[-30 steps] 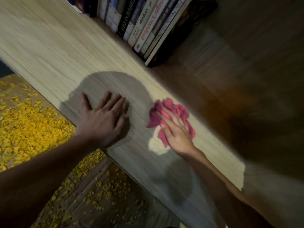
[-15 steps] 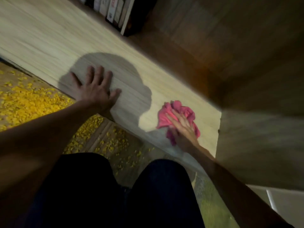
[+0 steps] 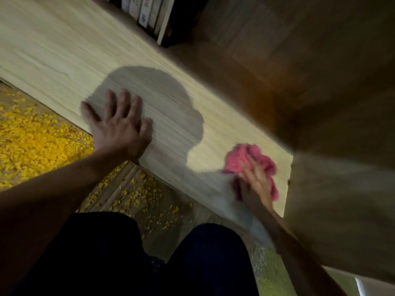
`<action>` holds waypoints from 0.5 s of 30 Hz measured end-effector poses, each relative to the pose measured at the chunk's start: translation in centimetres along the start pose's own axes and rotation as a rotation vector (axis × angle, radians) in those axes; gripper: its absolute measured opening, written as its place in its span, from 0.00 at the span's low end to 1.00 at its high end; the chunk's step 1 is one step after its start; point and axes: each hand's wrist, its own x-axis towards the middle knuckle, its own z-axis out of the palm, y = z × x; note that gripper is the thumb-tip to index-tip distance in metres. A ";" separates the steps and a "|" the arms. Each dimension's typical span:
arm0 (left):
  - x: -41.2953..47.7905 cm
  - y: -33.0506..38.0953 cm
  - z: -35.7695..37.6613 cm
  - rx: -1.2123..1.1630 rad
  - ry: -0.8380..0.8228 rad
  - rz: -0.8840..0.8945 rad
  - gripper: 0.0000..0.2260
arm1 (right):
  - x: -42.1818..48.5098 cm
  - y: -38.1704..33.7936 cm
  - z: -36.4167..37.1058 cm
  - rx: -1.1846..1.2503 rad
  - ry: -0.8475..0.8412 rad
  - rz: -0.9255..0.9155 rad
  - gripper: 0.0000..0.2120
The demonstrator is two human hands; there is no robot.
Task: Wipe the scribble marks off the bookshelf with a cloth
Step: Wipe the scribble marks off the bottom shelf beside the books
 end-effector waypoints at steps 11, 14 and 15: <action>0.2 0.4 0.4 0.005 0.025 -0.054 0.34 | 22.5 3.2 -5.7 -0.017 0.023 0.339 0.18; 0.2 0.5 0.2 -0.004 0.010 -0.047 0.36 | 27.4 -2.8 -3.1 -0.173 0.094 0.284 0.25; 0.2 0.4 0.1 -0.001 0.009 -0.044 0.37 | 28.4 -6.1 -1.2 -0.144 0.068 0.275 0.26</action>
